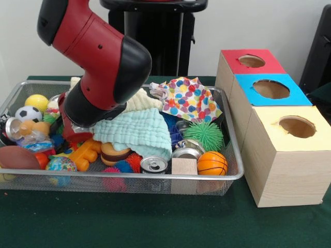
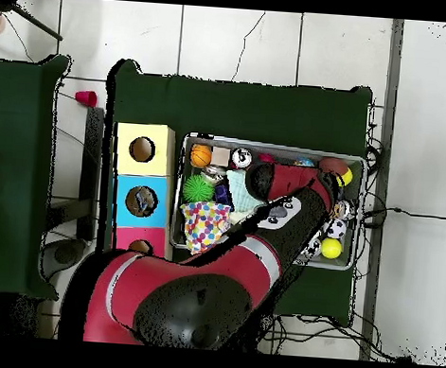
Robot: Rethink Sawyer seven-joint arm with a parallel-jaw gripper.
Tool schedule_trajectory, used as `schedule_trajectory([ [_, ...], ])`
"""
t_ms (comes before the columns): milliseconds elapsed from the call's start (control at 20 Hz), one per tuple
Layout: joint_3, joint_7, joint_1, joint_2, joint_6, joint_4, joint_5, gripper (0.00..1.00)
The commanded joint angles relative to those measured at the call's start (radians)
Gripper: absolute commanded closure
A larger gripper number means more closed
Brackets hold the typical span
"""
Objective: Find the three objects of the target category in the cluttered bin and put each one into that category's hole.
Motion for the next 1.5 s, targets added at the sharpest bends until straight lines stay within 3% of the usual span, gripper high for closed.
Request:
schedule_trajectory([
  [50, 0.073, 0.052, -0.009, 0.025, -0.091, 0.047, -0.046, 0.0],
  [350, 0.052, 0.066, 0.013, 0.001, -0.073, 0.048, -0.049, 0.0],
  [600, -0.131, 0.137, 0.059, 0.044, -0.113, -0.05, -0.105, 0.0],
  [750, -0.181, 0.132, 0.078, 0.028, -0.093, -0.059, -0.116, 0.0],
  [1150, -0.2, 0.143, 0.081, 0.034, -0.101, -0.066, -0.089, 0.0],
  [1500, -0.139, 0.162, 0.063, 0.04, -0.178, -0.046, -0.04, 0.0],
])
